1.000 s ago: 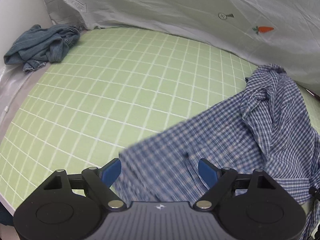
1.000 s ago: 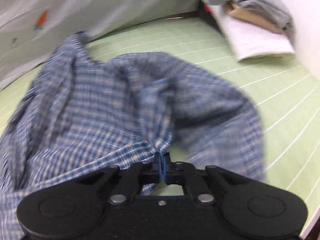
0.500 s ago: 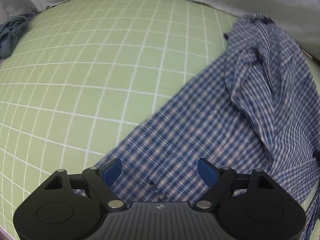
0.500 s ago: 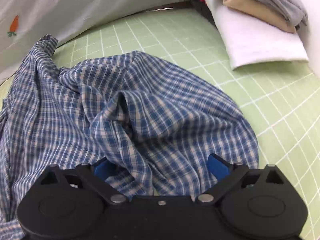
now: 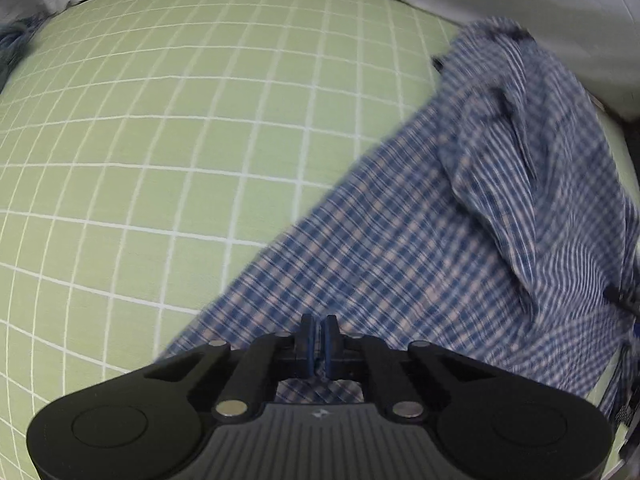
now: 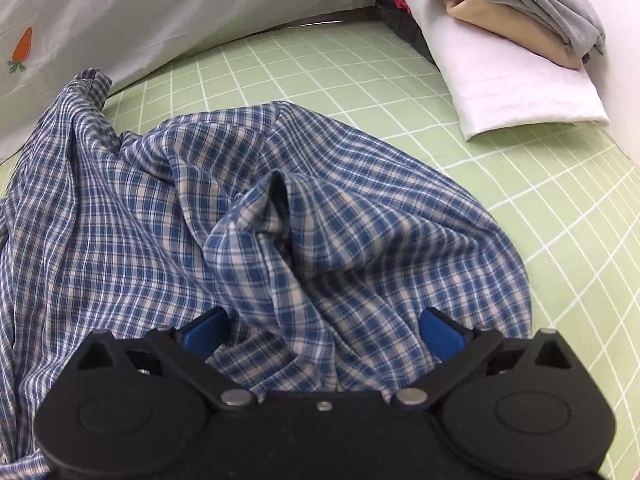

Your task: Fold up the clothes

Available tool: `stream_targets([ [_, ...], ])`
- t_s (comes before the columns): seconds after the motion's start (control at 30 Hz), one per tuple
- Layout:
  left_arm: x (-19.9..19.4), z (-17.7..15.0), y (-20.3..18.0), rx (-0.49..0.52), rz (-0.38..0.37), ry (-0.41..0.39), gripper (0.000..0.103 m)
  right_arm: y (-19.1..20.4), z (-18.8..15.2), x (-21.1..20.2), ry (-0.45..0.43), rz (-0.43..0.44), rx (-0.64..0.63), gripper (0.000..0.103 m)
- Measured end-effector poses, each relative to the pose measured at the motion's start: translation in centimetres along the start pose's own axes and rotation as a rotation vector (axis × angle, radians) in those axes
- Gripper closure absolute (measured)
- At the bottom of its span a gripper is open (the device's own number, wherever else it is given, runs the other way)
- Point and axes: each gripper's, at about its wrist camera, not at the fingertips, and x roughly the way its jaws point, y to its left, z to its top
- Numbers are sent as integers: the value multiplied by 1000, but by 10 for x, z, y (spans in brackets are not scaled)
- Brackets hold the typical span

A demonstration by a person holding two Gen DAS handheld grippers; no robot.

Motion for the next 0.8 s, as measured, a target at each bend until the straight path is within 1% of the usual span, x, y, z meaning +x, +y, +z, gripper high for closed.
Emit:
stream_targets([
  [0.03,-2,3,9,-23,9,-15,103,0,1,1,2,-2,1,0],
  [0.1,-6,11,30,-41,69,-54,103,2,1,1,5,-7,4,0],
  [0.23,-14,34,74,-92,122,-94,103,5,3,3,13,-12,13,0],
  [0.3,-15,42,79,-69,102,-88,97,6,4,3,13,-15,17,0],
  [0.33,-15,43,79,-53,93,-89,82,7,4,3,11,-16,19,0],
  [0.37,-14,45,75,-20,78,-85,63,8,4,4,10,-17,21,0],
  [0.4,-12,44,71,12,62,-83,52,9,4,4,8,-18,24,0],
  [0.43,-10,40,65,25,54,-86,32,9,4,3,6,-19,26,0],
  [0.47,-9,36,58,37,46,-90,20,9,3,3,3,-19,27,0],
  [0.5,-8,33,52,49,38,-93,18,9,2,3,-2,-19,28,0],
  [0.53,-6,30,48,39,36,-87,16,9,1,3,-9,-18,28,0],
  [0.6,-1,24,40,19,31,-73,16,9,-1,2,-23,-18,28,0],
  [0.67,-1,15,37,15,2,-66,16,9,-3,2,-27,-16,26,0],
  [0.73,-6,3,33,53,-41,-72,16,9,-3,1,-28,-14,23,0],
  [0.8,-6,-4,22,101,-34,-69,16,10,-4,1,-30,-14,22,0],
])
